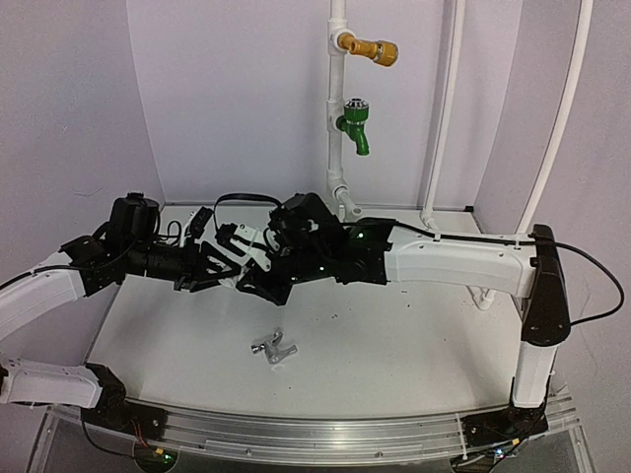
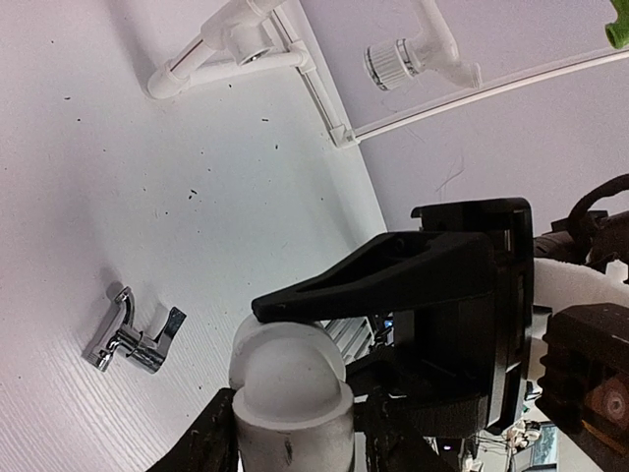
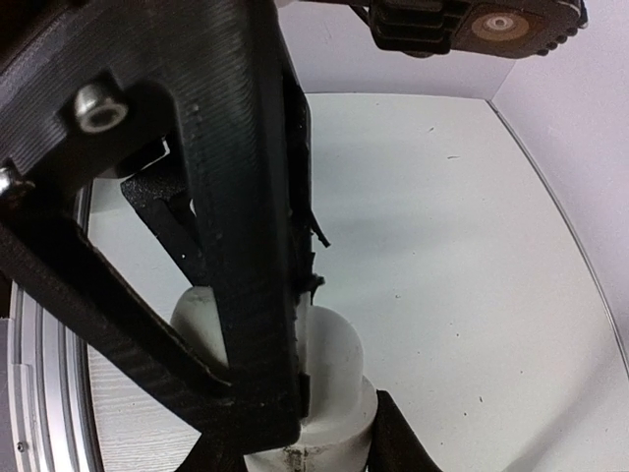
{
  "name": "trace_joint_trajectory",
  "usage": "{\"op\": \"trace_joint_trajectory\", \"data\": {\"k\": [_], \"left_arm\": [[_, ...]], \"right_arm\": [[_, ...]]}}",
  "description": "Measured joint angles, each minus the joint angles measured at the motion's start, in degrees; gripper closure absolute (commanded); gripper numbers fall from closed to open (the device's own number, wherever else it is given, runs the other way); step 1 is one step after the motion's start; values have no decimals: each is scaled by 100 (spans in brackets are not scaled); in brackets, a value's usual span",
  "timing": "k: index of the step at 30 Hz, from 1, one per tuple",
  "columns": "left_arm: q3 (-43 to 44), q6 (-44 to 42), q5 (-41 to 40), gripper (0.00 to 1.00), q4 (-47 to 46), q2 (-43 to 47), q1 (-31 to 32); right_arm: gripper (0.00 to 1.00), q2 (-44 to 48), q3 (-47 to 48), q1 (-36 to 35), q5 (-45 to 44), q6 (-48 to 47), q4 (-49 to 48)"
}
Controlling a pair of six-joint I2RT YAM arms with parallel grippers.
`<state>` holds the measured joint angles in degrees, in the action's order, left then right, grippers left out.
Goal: Install the water faucets
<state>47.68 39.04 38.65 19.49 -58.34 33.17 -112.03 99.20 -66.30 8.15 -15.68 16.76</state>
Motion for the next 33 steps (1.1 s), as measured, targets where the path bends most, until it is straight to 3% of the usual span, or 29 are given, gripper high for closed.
{"op": "trace_joint_trajectory", "data": {"k": [20, 27, 31, 33], "left_arm": [[56, -15, 173, 53, -346, -426, -26], [178, -64, 184, 61, -326, -621, -33], [249, -125, 240, 38, -331, -698, -35], [275, -155, 311, 37, -306, -704, -20]], "right_arm": [[87, 0, 0, -26, -455, 529, 105], [86, 8, 0, -26, -627, 526, 136], [85, 61, -2, -28, -767, 504, 153], [85, 129, -2, -28, -803, 481, 116]]}}
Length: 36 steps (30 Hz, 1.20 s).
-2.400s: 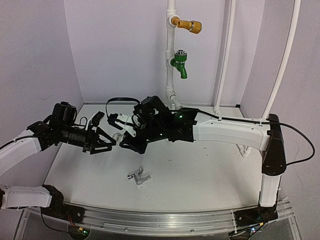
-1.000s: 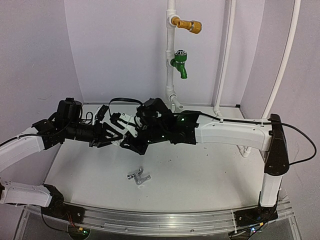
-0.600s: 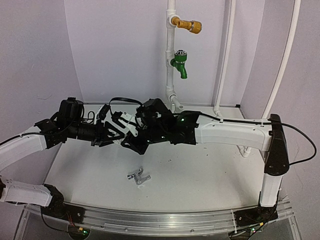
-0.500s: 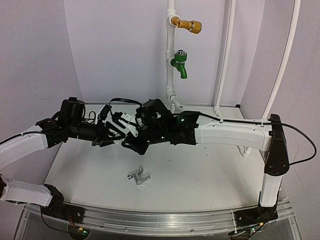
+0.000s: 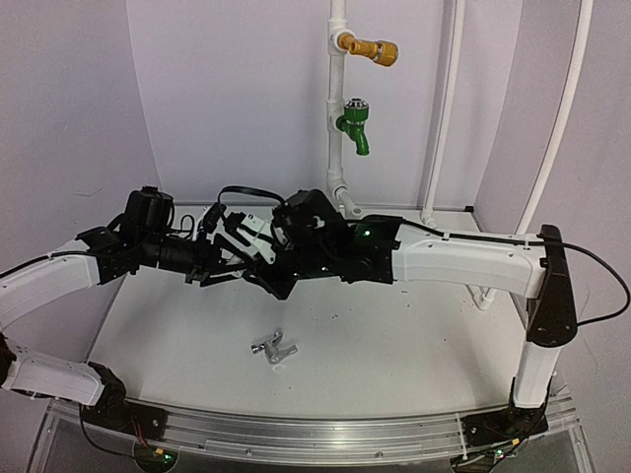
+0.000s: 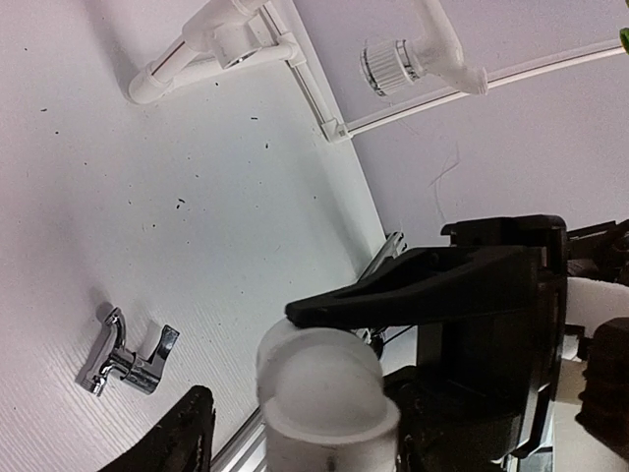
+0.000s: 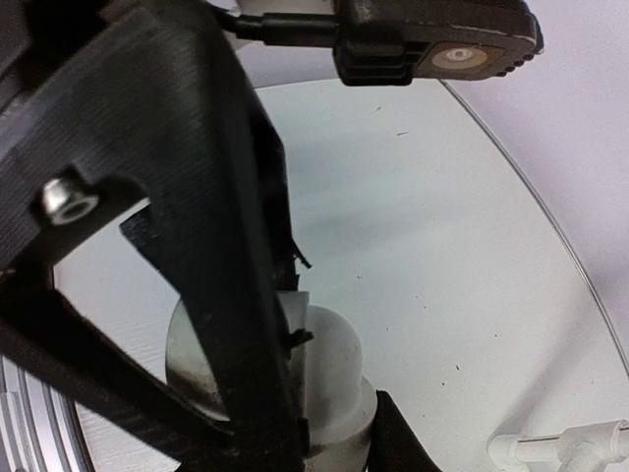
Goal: Install the water faucets
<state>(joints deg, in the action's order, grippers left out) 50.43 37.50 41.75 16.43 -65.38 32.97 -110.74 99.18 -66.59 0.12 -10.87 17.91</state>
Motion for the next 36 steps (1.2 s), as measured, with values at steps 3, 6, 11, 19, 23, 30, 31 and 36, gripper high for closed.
{"op": "trace_joint_trajectory", "data": {"k": [3, 6, 11, 19, 23, 30, 31, 36], "left_arm": [[37, -4, 76, 40, -9, 2, -3], [125, -5, 155, 46, 2, 0, 3], [172, -11, 184, 55, 0, 2, 13], [177, 10, 189, 87, 20, 2, 35], [199, -34, 95, 92, 121, 2, 35], [404, -303, -333, 96, 616, -95, 35], [488, -359, -404, 96, 715, -151, 35], [1140, -790, -1170, 96, 1363, -597, 42]], "right_arm": [[85, 167, -54, -14, -6, -12, 6], [85, 219, -63, -26, 35, -20, -6], [83, 221, -63, -24, 124, -24, -35], [62, 221, -81, -24, 66, -85, -17], [38, 241, -165, -24, 65, -148, -81], [6, 799, -579, -22, 429, -597, 241], [4, 962, -665, -22, 547, -708, 352], [2, 1902, -1345, -22, 903, -1157, 712]]}}
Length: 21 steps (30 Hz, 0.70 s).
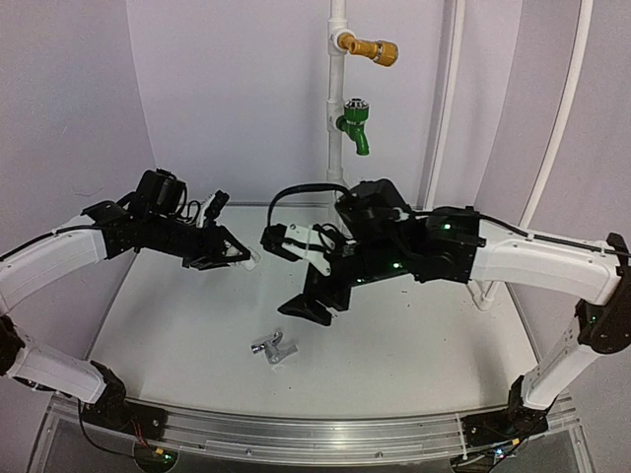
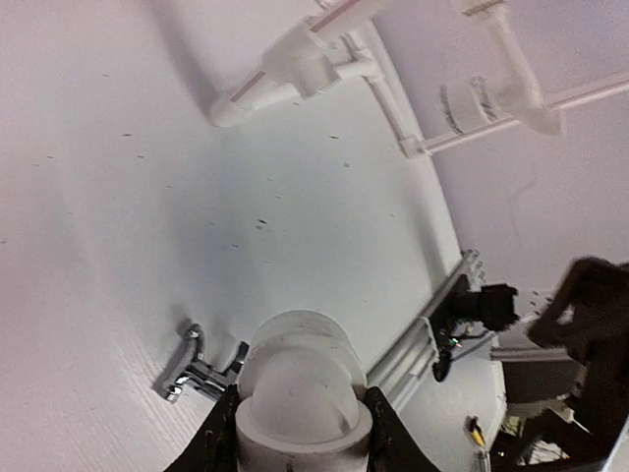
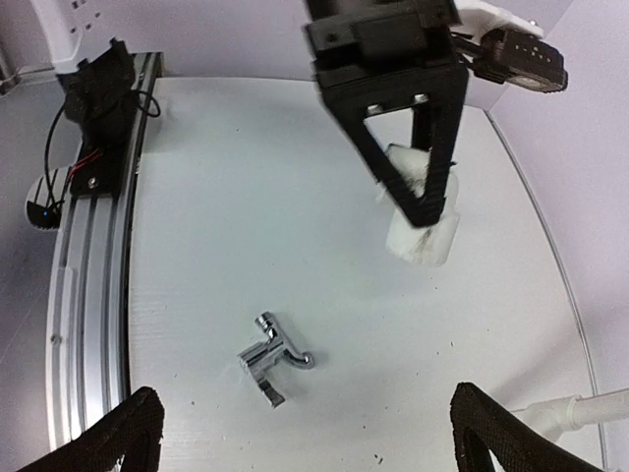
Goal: Install the water faucets
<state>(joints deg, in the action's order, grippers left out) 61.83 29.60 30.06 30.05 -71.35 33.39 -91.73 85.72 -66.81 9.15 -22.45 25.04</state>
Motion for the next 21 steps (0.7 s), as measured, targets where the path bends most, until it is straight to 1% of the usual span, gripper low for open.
{"op": "trace_joint_trajectory", "data": {"k": [2, 5, 12, 16, 21], "left_arm": [[281, -165, -484, 97, 262, -280, 0], [541, -316, -1255, 96, 555, -744, 0], [547, -345, -2550, 92, 784, -1675, 0], [453, -358, -2934, 90, 568, -2122, -2], [393, -450, -3144, 88, 219, -2712, 86]], "right_arm": [[2, 396, -356, 2, 84, -209, 122], [2, 699, -715, 10, 137, -443, 246], [2, 735, -1278, 31, 194, -729, 393], [2, 743, -1371, 78, 273, -800, 512], [2, 960, -1542, 250, 465, -885, 612]]}}
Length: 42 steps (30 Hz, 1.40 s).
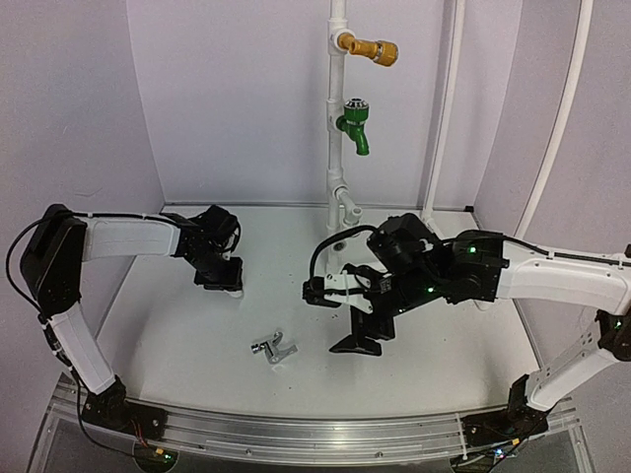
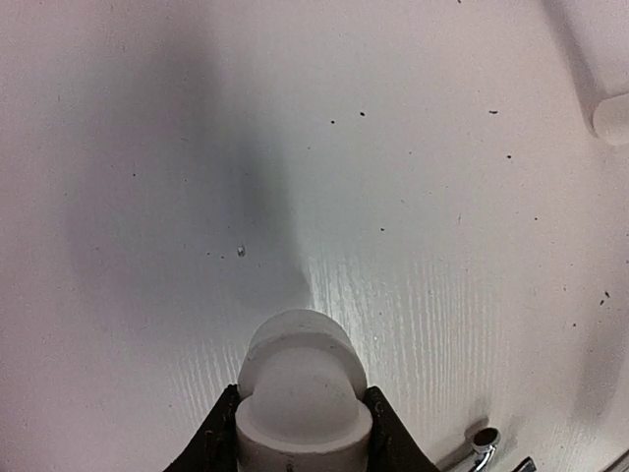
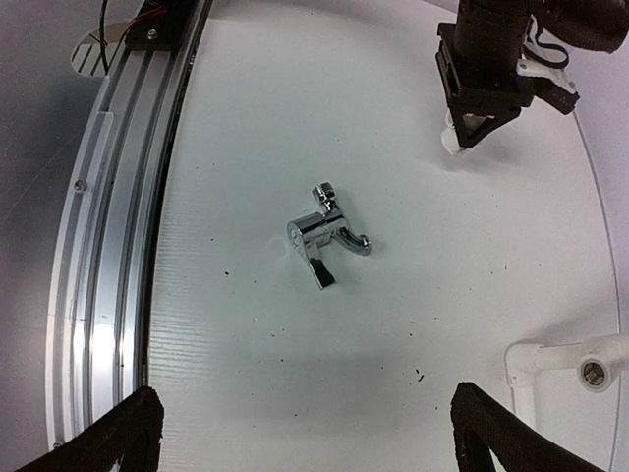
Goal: Install the water faucets
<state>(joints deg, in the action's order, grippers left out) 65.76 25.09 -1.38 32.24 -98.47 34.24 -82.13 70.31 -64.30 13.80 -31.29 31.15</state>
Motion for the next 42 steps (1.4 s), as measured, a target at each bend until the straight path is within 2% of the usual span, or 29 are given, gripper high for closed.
{"op": "trace_joint_trajectory", "data": {"k": [10, 20, 32, 42], "left_arm": [[102, -596, -32, 84, -290, -660, 686], [619, -1486, 271, 83, -292, -739, 1360], [998, -2032, 185, 83, -9, -759, 2292], [1688, -2333, 103, 72, 373, -1032, 3042]], "right_arm": [[2, 381, -220, 422, 333, -2, 76], [2, 607, -225, 753, 789, -46, 301], [2, 1451, -225, 1640, 1371, 46, 560], [2, 1841, -344, 1782, 1130, 376, 576]]}}
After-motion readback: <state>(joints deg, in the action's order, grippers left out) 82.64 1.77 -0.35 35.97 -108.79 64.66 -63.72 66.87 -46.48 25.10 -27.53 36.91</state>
